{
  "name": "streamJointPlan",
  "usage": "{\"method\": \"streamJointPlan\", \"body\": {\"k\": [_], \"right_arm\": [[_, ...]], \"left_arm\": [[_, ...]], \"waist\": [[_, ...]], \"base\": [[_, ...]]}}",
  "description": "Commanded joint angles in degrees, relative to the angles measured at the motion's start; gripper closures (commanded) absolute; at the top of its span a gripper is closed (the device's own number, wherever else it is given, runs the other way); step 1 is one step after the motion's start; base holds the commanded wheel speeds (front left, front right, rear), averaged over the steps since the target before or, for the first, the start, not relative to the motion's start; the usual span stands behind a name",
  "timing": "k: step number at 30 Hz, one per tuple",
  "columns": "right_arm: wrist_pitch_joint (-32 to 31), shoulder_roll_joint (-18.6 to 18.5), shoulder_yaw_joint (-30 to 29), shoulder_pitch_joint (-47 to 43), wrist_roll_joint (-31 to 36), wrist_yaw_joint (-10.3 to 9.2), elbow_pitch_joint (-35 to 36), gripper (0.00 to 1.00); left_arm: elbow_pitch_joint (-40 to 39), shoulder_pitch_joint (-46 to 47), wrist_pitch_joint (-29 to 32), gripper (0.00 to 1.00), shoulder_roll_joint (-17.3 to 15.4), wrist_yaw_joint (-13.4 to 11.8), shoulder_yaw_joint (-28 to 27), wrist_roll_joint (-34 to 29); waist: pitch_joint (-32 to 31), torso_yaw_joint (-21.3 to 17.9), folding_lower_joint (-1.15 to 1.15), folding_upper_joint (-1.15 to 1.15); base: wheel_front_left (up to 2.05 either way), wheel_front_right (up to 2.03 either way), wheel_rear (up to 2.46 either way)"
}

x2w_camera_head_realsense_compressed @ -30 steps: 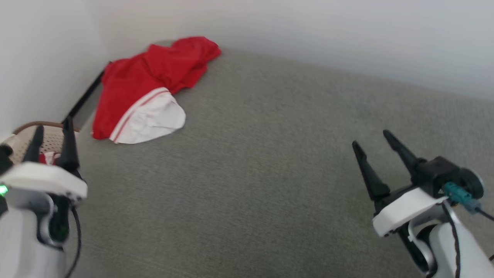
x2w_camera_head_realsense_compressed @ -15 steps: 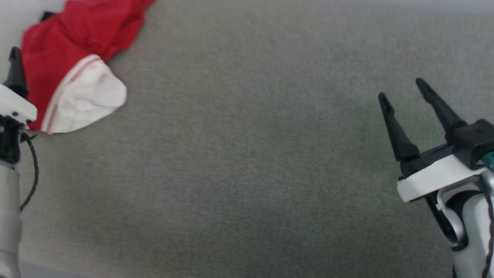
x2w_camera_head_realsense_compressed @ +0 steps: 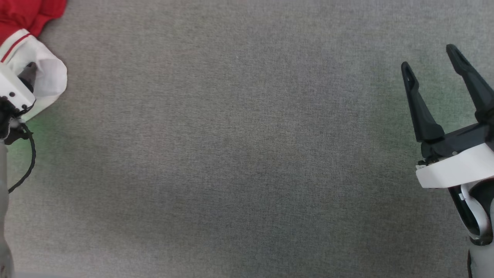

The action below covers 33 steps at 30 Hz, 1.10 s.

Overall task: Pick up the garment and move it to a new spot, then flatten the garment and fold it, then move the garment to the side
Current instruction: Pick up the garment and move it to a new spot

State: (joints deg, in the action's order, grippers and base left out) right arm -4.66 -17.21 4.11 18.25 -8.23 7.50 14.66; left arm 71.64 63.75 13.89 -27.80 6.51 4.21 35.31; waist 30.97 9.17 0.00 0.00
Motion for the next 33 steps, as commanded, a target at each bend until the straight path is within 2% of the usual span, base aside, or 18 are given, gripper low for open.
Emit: {"method": "streamJointPlan", "body": {"k": [1, 5, 7, 13, 15, 16, 19, 21, 28, 33], "right_arm": [[-0.4, -0.1, -0.1, 0.8, 0.1, -0.02, 0.9, 0.00], [-1.3, 0.0, -0.4, 1.0, 0.4, -0.02, 2.8, 0.00], [-1.9, 0.2, -1.0, 0.7, 0.6, -0.02, 4.0, 0.00], [-2.7, 0.2, -1.9, 0.0, 0.6, -0.02, 5.7, 0.00], [-2.8, 0.2, -1.9, -0.1, 0.7, -0.02, 5.9, 0.00], [-2.9, 0.2, -2.0, -0.1, 0.7, -0.02, 6.0, 0.00], [-3.0, 0.2, -1.9, 0.0, 0.7, -0.02, 5.9, 0.00], [-2.6, 0.4, -2.0, 0.0, 0.6, -0.02, 5.8, 0.00], [-1.1, 1.1, -2.7, -0.2, -0.2, -0.02, 4.2, 0.00], [0.8, 1.9, -3.0, -0.3, -0.7, -0.02, 2.1, 0.00]], "left_arm": [[0.6, 0.7, 2.4, 0.00, 0.3, -0.4, 0.7, -0.3], [2.0, -0.2, 7.3, 0.00, 2.1, -0.2, 1.5, 0.0], [2.7, -1.2, 10.3, 0.00, 3.4, -0.9, 1.5, 0.7], [3.6, -3.8, 11.8, 0.00, 6.0, -2.1, 1.6, 1.9], [3.7, -4.3, 12.5, 0.03, 6.4, -1.7, 1.9, 1.8], [3.7, -4.5, 11.7, 1.00, 6.6, -1.6, 1.8, 2.0], [3.8, -4.2, 9.6, 1.00, 5.5, -1.8, 1.9, 1.6], [3.3, -2.8, 7.5, 1.00, 3.7, -1.9, 2.2, 0.9], [0.5, 3.5, -0.1, 1.00, -1.4, -0.9, 3.3, -1.1], [-0.5, 5.7, -3.8, 1.00, -3.6, 0.1, 4.7, -2.4]], "waist": [[1.5, -0.8, 0.00, 0.00], [3.1, -1.4, 0.00, 0.00], [4.1, -1.7, 0.00, 0.00], [5.1, -1.6, 0.00, 0.00], [5.1, -1.5, 0.00, 0.00], [5.1, -1.4, 0.00, 0.00], [4.5, -1.1, 0.00, 0.00], [3.9, -0.9, 0.00, 0.00], [0.6, 0.1, 0.00, 0.00], [-2.6, 0.4, 0.00, 0.00]], "base": [[0.00, 0.00, 0.00], [0.00, 0.00, 0.00], [0.00, 0.00, 0.00], [0.00, 0.00, 0.00], [0.00, 0.00, 0.00], [0.00, 0.00, 0.00], [0.00, 0.00, 0.00], [0.00, 0.00, 0.00], [0.00, 0.00, 0.00], [0.00, 0.00, 0.00]]}}
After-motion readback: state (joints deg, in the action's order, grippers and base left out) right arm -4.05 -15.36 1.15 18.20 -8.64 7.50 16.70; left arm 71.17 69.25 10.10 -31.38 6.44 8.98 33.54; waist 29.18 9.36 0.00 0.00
